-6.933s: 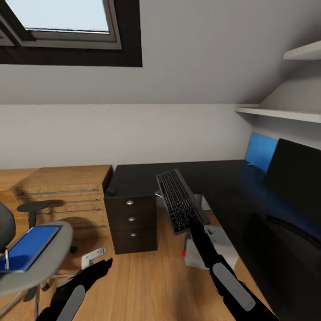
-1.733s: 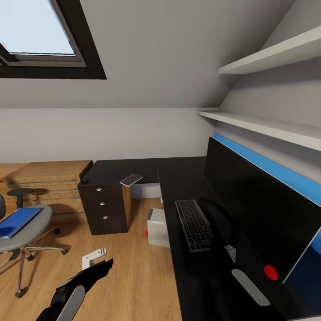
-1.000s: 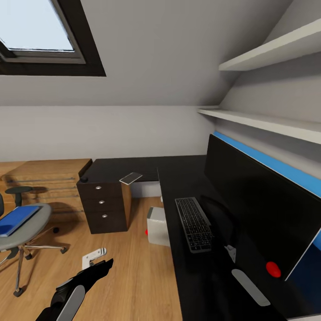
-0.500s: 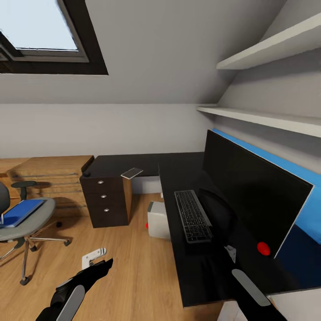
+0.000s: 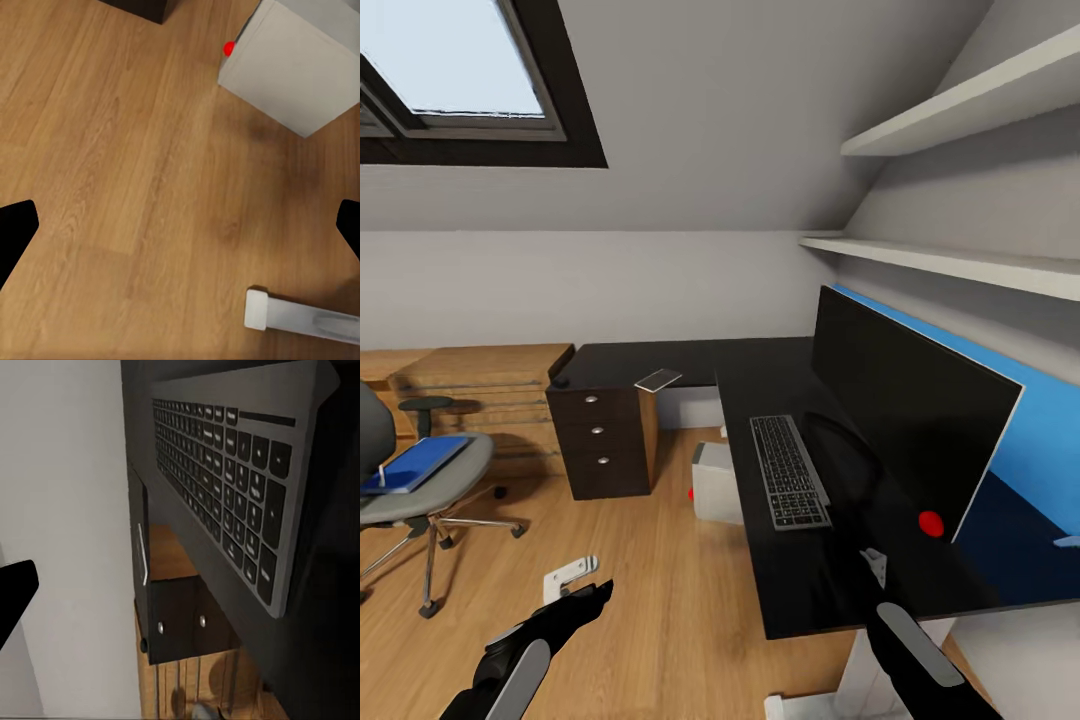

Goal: In the bedroom, organize the workspace by keeping the computer under the desk, ensuring the monitor is on the desk, placing the keyboard on the desk next to the monitor, placing the mouse on the desk next to the keyboard, moving the folder from the swivel chair onto the desk next to the mouse, stacking the notebook on top of the folder with the pen on top of the notebook, and positioning the swivel chair next to the desk.

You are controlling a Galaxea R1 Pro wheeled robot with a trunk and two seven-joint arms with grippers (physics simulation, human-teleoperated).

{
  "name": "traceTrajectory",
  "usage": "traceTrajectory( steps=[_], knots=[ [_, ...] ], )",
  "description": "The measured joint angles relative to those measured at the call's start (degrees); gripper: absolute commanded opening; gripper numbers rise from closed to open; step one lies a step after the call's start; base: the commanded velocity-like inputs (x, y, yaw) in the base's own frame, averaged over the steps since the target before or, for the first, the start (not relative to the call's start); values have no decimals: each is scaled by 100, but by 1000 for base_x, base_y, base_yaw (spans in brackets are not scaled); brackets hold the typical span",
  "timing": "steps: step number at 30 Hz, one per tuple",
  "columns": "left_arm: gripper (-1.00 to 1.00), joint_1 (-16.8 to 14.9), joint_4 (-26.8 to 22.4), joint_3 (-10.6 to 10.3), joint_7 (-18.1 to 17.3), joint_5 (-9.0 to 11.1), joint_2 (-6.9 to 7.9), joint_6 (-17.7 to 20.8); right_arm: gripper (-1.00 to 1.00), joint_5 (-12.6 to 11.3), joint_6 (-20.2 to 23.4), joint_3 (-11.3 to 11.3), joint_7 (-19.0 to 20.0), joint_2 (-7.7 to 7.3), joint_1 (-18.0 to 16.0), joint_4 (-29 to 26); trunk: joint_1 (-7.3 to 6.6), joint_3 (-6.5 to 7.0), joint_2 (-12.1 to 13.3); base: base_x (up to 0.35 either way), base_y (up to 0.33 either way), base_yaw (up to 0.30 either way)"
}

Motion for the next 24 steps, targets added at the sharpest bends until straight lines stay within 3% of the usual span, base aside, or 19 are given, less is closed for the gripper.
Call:
traceTrajectory(
  steps=[4,14,18,24],
  knots=[
    [100,0,18,4,-4,0,6,-24,100,531,-41,34,-4,22,0,-160,0,0,0,-5,0,0],
    [100,0,35,8,-10,-17,14,-38,100,1065,-282,122,2,205,0,-289,0,0,0,-12,15,0],
    [100,0,35,15,-7,-13,20,-37,100,1363,-298,391,4,350,1,-295,0,0,0,-69,223,0],
    [100,0,36,24,1,-10,33,-37,100,1519,-293,608,82,438,1,-303,0,0,0,-23,297,0]
  ],
)
